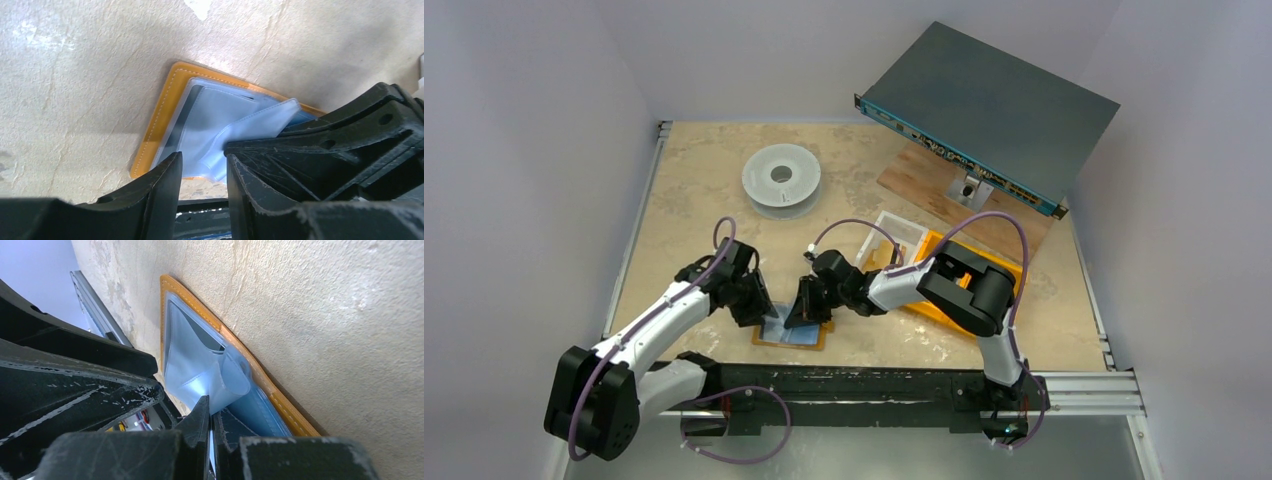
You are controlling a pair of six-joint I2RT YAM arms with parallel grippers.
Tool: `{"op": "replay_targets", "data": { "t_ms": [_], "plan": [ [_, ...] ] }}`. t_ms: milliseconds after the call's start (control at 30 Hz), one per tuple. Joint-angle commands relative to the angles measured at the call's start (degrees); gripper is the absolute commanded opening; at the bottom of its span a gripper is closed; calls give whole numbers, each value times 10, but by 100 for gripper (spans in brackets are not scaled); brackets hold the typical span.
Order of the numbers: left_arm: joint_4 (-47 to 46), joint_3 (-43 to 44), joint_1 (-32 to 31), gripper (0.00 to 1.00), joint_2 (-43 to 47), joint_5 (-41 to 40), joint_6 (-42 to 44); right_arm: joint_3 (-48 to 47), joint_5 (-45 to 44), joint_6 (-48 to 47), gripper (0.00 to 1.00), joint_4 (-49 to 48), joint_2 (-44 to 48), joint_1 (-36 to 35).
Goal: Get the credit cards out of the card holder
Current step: Remove the credit card from the card holder.
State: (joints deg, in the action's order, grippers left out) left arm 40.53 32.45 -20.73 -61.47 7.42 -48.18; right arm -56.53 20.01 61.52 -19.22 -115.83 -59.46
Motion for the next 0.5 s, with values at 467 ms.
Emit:
{"op": "replay_targets", "data": {
  "t_ms": [467],
  "plan": [
    [-9,-42,3,38,13,15,-6,36,-83,-42,0,130,-68,3]
  ]
}}
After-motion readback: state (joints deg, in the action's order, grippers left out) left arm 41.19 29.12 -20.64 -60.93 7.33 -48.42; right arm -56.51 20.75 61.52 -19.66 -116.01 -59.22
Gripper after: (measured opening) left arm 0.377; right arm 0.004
